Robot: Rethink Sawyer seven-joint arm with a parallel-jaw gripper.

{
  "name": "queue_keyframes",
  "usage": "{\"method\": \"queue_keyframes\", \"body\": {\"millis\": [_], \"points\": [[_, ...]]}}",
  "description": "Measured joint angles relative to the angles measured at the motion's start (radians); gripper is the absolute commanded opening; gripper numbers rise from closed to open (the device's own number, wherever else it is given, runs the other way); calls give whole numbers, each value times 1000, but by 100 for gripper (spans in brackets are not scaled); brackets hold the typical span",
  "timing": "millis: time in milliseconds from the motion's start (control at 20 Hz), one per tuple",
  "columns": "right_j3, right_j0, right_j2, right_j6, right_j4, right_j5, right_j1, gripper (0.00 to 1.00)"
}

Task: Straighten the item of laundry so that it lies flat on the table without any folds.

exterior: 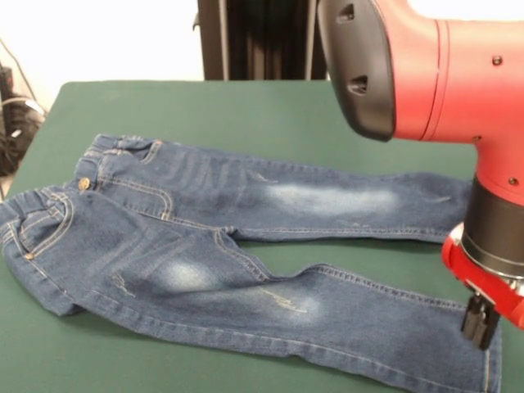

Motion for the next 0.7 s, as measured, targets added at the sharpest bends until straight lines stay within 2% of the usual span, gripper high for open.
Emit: {"method": "queue_keyframes", "body": {"millis": [700], "points": [[45,6,-1,0,-6,0,0,0]]}}
